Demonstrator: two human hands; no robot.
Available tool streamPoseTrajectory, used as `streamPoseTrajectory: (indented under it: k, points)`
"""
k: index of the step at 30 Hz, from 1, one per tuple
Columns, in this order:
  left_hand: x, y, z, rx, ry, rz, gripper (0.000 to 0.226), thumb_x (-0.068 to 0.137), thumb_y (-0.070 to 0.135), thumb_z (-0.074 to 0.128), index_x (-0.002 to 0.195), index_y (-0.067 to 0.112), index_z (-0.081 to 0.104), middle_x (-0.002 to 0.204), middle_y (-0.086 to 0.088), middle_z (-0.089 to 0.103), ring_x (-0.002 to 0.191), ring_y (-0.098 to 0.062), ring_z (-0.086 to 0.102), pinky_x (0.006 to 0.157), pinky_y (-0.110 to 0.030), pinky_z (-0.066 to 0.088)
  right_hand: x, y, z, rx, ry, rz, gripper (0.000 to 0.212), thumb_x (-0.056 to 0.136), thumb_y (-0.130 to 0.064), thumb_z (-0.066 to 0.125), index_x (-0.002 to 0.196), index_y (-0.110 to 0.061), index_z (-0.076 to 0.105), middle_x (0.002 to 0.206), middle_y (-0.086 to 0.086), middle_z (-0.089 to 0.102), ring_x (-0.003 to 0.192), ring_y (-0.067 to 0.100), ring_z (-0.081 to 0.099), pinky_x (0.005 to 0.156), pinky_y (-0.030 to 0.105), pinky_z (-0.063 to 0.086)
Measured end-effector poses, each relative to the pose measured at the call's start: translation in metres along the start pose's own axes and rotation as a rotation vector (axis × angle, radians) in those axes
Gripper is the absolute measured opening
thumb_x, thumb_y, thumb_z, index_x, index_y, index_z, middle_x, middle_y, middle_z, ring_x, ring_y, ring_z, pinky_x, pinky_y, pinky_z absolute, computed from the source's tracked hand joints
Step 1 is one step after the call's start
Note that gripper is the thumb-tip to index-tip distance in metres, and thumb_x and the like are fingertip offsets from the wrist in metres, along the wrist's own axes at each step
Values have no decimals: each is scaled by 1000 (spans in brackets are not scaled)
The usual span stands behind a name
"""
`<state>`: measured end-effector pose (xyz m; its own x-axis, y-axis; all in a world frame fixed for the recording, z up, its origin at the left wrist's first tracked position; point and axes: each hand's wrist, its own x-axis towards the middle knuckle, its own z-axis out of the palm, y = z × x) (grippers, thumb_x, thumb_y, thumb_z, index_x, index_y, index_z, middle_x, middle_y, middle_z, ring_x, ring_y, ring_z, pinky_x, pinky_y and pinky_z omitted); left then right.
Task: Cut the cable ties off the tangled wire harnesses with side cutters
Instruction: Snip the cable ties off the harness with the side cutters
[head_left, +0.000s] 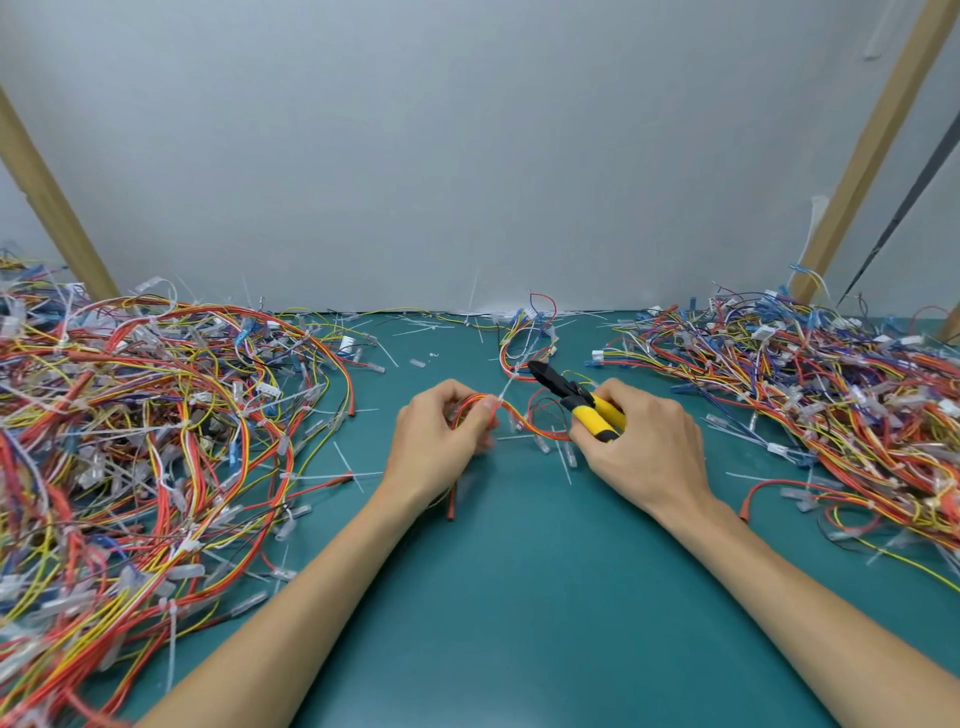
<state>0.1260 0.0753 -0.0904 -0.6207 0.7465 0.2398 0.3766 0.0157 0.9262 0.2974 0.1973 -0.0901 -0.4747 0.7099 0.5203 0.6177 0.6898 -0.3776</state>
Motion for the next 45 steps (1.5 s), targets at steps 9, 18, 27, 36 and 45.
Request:
streamPoseTrajectory:
  k: [9,18,27,36,45]
  points:
    - [6,-7,-13,85,-137,12,22,97,32,56,84,21,69,50,17,51,45,1,41,49,-14,32,-2,-3,-1,-120,-38,-55,23,72,-45,66,88,-30,58,71,-11,55,73,23,57,57,29,34]
    - [1,-2,-11,-27,-226,12,40,105,26,39,70,18,56,48,16,46,43,-2,34,49,-24,23,0,-1,1,-57,-44,-24,27,73,-42,69,97,-32,61,83,-11,57,81,21,56,62,28,34]
    - [2,-4,-9,182,-78,75,41,101,34,46,65,16,54,50,7,32,50,-10,29,54,-27,24,1,0,-1,13,-14,59,21,71,-41,66,75,-24,54,52,-6,50,60,25,50,53,28,30]
    - [4,-7,-8,217,42,77,41,101,30,48,63,19,56,52,6,34,50,-7,34,50,-18,29,-3,-5,-4,9,-4,-85,24,70,-37,72,90,-32,59,73,-14,58,71,21,55,59,28,36]
    - [7,-12,-6,191,35,104,35,101,27,50,68,20,62,54,9,51,53,-2,43,54,-12,33,-2,-3,0,-62,-51,-163,37,67,-39,75,101,-29,64,92,-12,60,90,19,58,67,27,42]
